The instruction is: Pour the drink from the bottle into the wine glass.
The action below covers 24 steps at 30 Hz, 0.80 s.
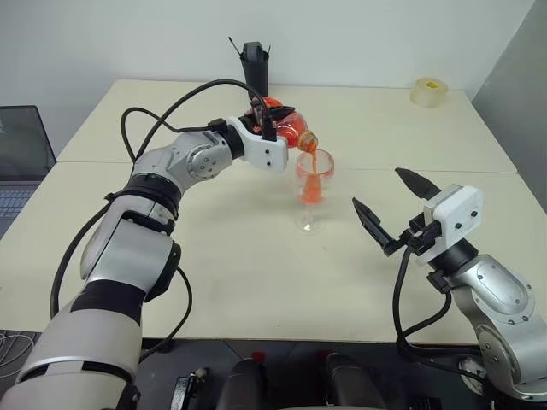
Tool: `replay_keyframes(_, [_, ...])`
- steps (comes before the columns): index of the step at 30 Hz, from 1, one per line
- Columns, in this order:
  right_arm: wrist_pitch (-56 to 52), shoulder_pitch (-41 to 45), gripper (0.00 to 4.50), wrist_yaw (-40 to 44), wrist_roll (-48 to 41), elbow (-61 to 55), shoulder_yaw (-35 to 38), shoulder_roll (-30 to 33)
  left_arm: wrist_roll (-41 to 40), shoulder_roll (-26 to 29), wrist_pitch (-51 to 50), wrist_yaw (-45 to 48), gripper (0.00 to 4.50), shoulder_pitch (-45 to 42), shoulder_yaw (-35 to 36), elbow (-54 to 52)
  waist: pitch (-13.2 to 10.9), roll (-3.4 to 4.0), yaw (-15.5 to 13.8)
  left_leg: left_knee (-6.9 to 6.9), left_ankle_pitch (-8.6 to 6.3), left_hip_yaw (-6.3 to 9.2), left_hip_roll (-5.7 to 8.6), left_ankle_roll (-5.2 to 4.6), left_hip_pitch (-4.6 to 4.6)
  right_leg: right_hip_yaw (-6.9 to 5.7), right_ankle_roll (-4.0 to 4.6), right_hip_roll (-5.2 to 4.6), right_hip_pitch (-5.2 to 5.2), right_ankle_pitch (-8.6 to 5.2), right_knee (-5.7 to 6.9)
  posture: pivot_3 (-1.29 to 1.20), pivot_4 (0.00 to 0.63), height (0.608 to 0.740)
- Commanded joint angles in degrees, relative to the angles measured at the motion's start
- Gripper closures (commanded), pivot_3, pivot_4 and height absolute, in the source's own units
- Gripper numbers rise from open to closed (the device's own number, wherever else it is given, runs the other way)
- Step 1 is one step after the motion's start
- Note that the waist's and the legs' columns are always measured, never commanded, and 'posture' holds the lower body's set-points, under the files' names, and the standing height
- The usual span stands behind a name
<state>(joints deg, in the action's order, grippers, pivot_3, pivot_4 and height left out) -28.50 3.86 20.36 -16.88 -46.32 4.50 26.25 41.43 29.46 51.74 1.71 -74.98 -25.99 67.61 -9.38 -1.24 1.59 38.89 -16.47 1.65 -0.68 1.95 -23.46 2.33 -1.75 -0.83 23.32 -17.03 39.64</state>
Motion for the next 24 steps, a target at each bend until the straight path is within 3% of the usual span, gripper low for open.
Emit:
replay_keyframes(1, [0.18,0.75,0.00,0.34,-0.45,-0.93,0.84,0.50,0.25,1.16,0.65,-2.47,3.58,-3.11,0.08,-0.88,0.00,0.00,0.00,0.00,0.00,0.00,0.00,0.00,0.00,0.00,0.00,0.00,0.00,0.00,0.01,0.00,0.150,0.740])
replay_keyframes(24, [-4.11,-2.46,0.00,2.41,-8.70,-5.64,2.54,2.12,3.48,2.09,-0.08,-7.90,3.58,-5.10,-2.44,0.08,0.00,0.00,0.02,0.03,0.00,-0.02,0.01,0.00,0.02,0.01,-0.02,-0.02,0.01,-0.01,0.15,0.00,0.150,0.740])
